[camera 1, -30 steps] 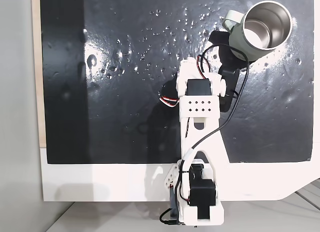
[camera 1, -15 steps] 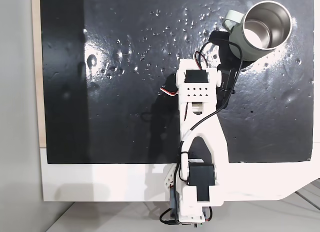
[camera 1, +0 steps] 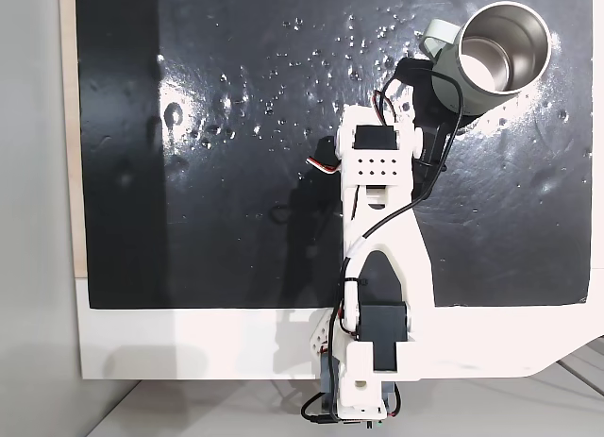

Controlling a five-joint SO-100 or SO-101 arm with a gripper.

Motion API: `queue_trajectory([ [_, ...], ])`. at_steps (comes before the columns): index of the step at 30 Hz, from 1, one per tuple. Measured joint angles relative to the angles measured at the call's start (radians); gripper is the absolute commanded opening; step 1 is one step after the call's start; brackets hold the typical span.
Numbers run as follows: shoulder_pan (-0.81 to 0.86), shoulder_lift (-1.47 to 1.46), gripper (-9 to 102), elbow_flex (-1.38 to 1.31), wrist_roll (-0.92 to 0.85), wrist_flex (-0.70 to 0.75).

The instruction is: Grasp a pengrip and put it in the cup.

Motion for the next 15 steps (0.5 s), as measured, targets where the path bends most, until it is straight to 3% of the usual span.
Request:
queue_trajectory([
  [8, 0.0, -0.002, 1, -0.04, -0.005, 0.031],
  [15, -0.003, 0.057, 1, -0.206, 0.014, 0.242],
])
